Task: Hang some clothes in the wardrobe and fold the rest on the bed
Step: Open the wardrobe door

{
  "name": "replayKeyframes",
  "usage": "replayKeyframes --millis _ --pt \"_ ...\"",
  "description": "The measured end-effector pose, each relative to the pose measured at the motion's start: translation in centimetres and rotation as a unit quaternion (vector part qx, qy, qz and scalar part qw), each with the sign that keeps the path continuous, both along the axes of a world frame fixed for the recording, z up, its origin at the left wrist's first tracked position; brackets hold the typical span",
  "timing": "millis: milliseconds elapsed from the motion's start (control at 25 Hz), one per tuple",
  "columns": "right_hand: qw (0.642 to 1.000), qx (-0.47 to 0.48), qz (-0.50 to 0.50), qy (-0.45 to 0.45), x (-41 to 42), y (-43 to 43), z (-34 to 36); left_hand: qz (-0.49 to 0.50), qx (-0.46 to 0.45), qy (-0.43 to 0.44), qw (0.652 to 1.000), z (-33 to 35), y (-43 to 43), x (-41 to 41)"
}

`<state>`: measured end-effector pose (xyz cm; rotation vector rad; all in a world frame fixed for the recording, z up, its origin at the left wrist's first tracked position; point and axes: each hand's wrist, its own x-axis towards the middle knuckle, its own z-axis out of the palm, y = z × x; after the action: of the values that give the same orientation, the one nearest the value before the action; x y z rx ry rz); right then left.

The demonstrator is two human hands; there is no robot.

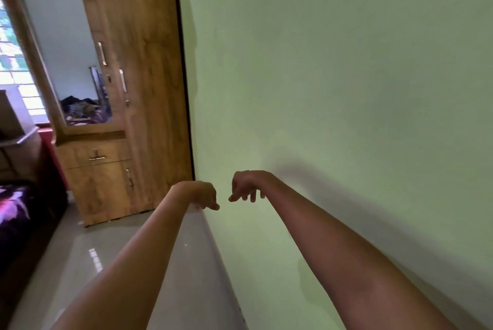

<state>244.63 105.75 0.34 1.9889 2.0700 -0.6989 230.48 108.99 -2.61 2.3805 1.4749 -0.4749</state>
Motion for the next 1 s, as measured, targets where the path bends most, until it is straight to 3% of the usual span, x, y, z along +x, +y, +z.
replayKeyframes --millis 240,560,760,1000 --pt "0.995 -0.064 0.067 -0.041 -4.3 15.1 -1.1 0.071 -0.029 -0.001 0.997 -1.0 12.3 -4.7" --pt "0.988 -0.028 0.146 -0.034 -9.7 36.8 0.2 0.155 -0.05 -0.009 0.987 0.3 32.9 -10.2" --pt "0.987 0.042 0.156 -0.001 -13.4 49.1 1.5 0.18 0.02 -0.019 0.983 1.7 44.0 -12.8" --pt "0.981 0.044 0.189 -0.026 -19.1 61.3 0.8 0.234 0.028 -0.004 0.972 -0.1 57.2 -18.4"
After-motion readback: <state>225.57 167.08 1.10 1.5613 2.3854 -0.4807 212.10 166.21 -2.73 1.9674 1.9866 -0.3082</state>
